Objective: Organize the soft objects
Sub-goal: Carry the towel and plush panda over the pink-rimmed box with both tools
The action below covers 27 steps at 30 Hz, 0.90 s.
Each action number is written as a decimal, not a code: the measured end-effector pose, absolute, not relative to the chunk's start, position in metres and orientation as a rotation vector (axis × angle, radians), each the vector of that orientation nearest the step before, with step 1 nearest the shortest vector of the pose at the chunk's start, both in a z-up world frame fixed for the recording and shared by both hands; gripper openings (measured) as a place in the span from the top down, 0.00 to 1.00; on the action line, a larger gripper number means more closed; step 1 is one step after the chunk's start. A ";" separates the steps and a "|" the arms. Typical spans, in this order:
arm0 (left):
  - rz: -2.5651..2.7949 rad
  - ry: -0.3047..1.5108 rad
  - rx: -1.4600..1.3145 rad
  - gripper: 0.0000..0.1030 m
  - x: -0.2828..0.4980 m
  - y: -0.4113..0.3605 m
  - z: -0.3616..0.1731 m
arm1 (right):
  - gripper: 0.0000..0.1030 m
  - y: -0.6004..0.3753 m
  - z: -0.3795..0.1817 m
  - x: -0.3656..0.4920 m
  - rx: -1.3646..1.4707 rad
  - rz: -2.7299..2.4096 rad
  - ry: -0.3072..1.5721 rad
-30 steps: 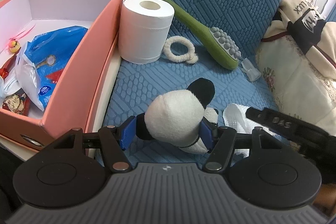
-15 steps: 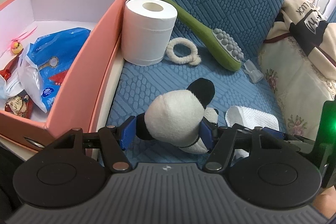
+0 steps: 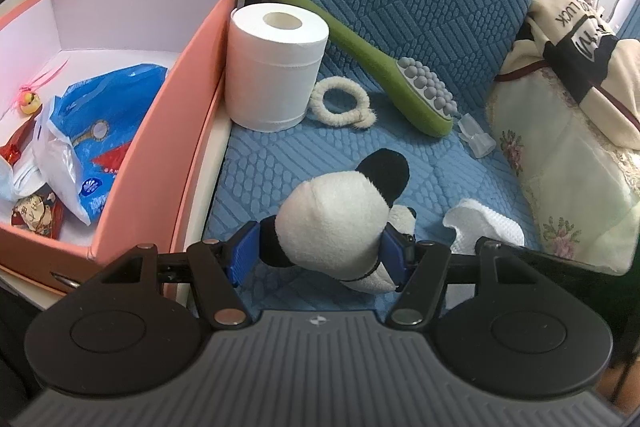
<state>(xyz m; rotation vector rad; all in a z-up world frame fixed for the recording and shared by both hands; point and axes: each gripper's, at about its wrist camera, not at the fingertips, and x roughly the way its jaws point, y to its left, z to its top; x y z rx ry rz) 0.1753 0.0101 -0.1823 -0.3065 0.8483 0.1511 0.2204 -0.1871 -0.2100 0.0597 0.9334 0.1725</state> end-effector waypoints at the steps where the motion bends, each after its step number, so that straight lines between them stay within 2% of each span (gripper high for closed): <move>1: 0.147 0.848 -0.302 0.33 0.176 0.010 -0.181 | 0.92 -0.189 -0.206 0.218 0.068 0.177 0.921; 19: 0.056 0.870 -0.297 0.33 0.174 0.011 -0.157 | 0.92 -0.198 -0.165 0.183 0.115 0.223 0.911; 27: -0.007 0.826 -0.258 0.33 0.177 0.013 -0.118 | 0.92 -0.197 -0.129 0.179 0.144 0.245 0.857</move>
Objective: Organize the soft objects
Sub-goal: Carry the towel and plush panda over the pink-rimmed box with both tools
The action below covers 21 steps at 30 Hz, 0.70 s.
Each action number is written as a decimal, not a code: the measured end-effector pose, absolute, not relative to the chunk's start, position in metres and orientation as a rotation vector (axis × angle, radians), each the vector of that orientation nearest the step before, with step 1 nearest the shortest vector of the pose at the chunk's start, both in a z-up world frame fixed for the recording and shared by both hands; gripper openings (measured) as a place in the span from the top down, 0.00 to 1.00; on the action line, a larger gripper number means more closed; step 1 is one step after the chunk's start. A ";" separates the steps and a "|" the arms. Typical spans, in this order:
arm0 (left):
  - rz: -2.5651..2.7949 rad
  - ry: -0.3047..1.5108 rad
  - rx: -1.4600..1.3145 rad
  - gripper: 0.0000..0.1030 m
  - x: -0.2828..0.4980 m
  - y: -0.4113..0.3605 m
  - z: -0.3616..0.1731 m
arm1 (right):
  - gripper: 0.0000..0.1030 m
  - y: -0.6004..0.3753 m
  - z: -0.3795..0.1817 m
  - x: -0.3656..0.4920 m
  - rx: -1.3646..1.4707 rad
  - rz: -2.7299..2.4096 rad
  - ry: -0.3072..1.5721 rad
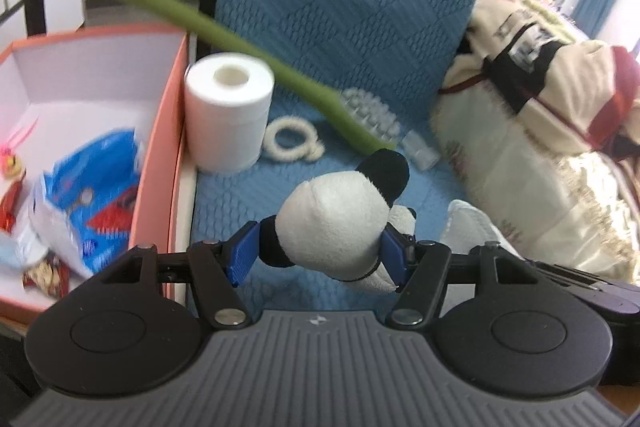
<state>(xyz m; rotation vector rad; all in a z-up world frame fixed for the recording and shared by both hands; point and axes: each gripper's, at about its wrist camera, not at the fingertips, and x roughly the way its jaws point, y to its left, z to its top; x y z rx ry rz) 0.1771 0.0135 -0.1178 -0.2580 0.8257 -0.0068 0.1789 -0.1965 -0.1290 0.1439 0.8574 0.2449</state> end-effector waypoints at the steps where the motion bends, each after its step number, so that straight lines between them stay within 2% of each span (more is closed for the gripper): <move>1: -0.012 0.820 -0.251 0.33 0.178 0.014 -0.112 | 0.92 -0.195 -0.123 0.179 0.146 0.250 0.846; 21: 0.000 0.653 -0.263 0.33 0.161 0.102 0.001 | 0.92 -0.114 0.008 0.182 0.161 0.422 0.574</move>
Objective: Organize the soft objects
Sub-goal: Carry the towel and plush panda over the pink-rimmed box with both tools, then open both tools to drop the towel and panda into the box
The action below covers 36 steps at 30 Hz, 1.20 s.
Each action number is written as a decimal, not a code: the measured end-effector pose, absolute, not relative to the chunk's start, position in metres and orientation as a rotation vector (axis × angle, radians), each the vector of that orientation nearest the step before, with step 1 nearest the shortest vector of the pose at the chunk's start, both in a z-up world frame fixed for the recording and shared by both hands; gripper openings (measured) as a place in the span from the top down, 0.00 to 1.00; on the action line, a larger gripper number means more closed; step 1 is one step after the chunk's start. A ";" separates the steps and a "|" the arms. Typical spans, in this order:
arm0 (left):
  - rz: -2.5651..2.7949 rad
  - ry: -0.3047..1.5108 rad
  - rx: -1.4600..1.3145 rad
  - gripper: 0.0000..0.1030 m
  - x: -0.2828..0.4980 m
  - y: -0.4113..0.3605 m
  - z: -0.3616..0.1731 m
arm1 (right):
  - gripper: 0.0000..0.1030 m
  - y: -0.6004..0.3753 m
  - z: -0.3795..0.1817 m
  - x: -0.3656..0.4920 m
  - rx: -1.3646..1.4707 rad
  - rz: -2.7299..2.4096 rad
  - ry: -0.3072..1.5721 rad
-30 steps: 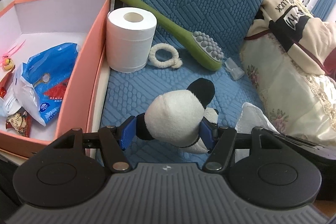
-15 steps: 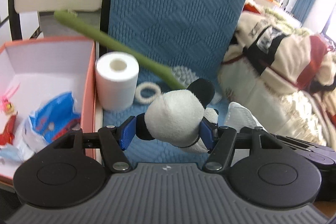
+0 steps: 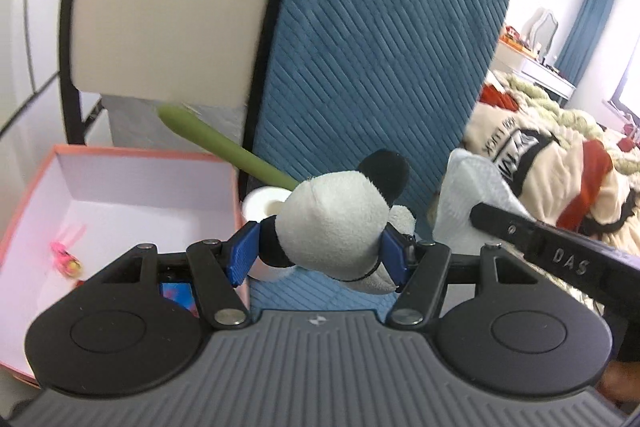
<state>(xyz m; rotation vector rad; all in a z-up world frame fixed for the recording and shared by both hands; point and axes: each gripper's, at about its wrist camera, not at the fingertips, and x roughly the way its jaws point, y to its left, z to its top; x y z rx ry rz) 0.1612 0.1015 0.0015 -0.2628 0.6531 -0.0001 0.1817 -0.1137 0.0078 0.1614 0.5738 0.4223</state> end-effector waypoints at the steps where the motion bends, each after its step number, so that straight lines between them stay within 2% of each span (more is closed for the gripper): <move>1: 0.009 0.649 -0.261 0.33 0.159 0.109 0.005 | 0.92 -0.108 0.011 0.182 0.162 0.434 0.569; 8: 0.090 0.631 -0.260 0.33 0.137 0.160 0.018 | 0.92 -0.052 0.024 0.175 0.146 0.541 0.552; 14: 0.171 0.651 -0.277 0.33 0.118 0.208 0.012 | 0.92 -0.002 0.017 0.175 0.125 0.626 0.616; 26: 0.253 0.825 -0.360 0.33 0.104 0.292 -0.053 | 0.92 0.081 -0.055 0.186 0.042 0.694 0.905; 36: 0.256 0.926 -0.393 0.33 0.103 0.321 -0.099 | 0.92 0.106 -0.108 0.193 0.001 0.662 1.070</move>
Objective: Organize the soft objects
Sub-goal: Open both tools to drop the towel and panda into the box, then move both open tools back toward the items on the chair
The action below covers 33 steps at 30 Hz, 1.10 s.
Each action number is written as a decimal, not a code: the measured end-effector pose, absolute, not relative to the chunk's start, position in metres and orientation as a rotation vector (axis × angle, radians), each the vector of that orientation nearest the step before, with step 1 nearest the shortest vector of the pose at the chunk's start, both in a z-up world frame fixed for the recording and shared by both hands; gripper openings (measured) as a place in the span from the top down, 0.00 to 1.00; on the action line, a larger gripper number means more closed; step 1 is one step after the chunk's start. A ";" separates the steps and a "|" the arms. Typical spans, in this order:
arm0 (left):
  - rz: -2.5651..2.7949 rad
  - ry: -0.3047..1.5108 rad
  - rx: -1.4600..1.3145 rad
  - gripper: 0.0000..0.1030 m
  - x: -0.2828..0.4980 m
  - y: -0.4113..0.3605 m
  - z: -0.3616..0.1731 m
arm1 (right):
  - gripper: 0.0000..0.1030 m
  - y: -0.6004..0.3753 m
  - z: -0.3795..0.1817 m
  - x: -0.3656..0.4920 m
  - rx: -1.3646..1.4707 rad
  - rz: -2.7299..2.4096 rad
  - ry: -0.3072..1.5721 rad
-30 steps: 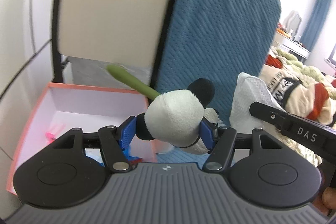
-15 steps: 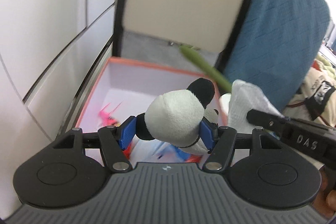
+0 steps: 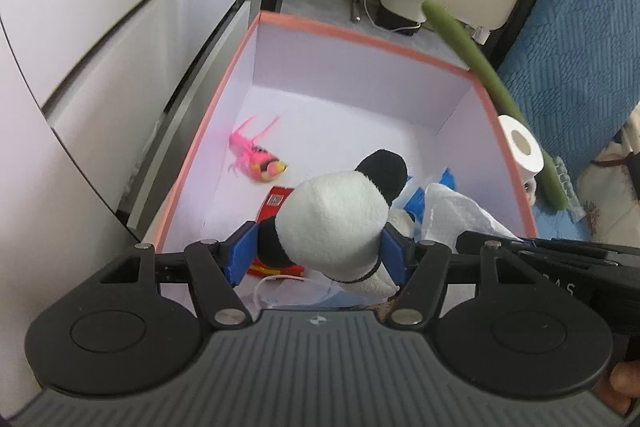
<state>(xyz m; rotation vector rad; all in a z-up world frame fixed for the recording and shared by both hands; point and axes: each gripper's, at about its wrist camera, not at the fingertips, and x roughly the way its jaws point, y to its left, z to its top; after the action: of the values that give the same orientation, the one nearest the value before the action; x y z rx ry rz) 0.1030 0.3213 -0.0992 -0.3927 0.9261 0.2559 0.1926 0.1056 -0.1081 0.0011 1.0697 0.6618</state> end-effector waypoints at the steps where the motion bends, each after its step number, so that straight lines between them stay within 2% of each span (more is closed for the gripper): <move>1: 0.255 0.928 -0.401 0.33 0.103 0.324 -0.101 | 0.91 0.107 -0.111 0.193 -0.001 0.659 1.076; 7: 0.256 0.926 -0.407 0.33 0.111 0.325 -0.107 | 0.90 0.113 -0.112 0.192 -0.005 0.661 1.077; 10: 0.266 0.900 -0.397 0.22 0.112 0.325 -0.101 | 0.88 0.113 -0.104 0.189 -0.006 0.668 1.049; 12: 0.275 0.875 -0.405 0.17 0.108 0.327 -0.095 | 0.80 0.111 -0.100 0.189 0.001 0.672 1.035; 13: 0.278 0.862 -0.407 0.17 0.106 0.327 -0.091 | 0.67 0.109 -0.097 0.189 0.009 0.675 1.023; 14: 0.281 0.847 -0.402 0.17 0.105 0.327 -0.087 | 0.59 0.106 -0.093 0.188 0.021 0.680 1.005; 15: 0.284 0.832 -0.394 0.17 0.104 0.326 -0.082 | 0.57 0.104 -0.088 0.186 0.031 0.688 0.986; 26: 0.258 0.653 -0.327 0.17 0.088 0.281 -0.034 | 0.56 0.058 -0.040 0.169 0.087 0.681 0.770; 33: 0.209 0.603 -0.305 0.17 0.084 0.240 -0.022 | 0.56 0.020 -0.019 0.157 0.069 0.636 0.653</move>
<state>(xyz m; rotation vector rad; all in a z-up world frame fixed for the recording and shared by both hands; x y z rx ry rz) 0.0839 0.2401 -0.0217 -0.3046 0.6030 0.2088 0.1570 0.0197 -0.0190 0.0692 0.6527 0.6361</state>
